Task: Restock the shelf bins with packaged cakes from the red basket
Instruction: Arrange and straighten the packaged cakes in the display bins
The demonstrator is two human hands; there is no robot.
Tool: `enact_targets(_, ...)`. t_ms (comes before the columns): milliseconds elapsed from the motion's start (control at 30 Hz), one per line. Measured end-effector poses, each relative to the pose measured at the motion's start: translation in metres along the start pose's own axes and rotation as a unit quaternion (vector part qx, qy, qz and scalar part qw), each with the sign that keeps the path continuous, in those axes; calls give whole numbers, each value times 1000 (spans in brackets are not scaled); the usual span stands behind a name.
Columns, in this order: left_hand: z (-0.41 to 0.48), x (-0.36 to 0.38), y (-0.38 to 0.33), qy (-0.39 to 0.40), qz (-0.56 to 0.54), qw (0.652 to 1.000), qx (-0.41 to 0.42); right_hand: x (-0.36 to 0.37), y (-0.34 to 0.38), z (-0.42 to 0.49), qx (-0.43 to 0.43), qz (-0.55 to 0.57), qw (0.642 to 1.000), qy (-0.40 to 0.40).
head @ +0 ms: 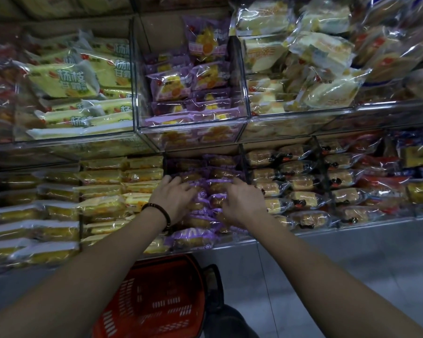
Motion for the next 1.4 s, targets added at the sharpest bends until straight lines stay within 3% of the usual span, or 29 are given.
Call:
enact_targets(233,-8,-2,14,61,14,997,-48,22,65,-2,-105,-9,994,7)
enact_targets(433,-8,5,11,122,36,989,-76,39,78,4,-91,-104,990,10)
enact_targets(667,-16,23,1,55,29,994,-87,34,80,2,-128,-159,979,-16)
enact_targets(933,-15,18,5,11,30,995,-94,43,75,-1,-119,-131,984,-29)
enact_targets(1100,-10,7,12,50,11,995,-81,18,59,0,-128,-27,991,-2)
enact_targets(1167,-15,1,13,34,-4,997,-64,2,34,-7,-116,3,993,-38)
enact_targets(1267,-23,0,-1,-28,-19,999,-1,-4,-4,-23,-98,-22,992,-75)
enact_targets(1400,-21,13,-29,1,-53,997,58,15,-16,-35,-95,-97,990,-25)
Point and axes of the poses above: each hand's wrist, its own z-axis towards the middle knuckle, its own x-axis out of the palm, y = z × x, the point moved 6 cm from there along z, towards the middle knuckle, and after that the axes turned 11 degrees about x, right-handed, at the moved point
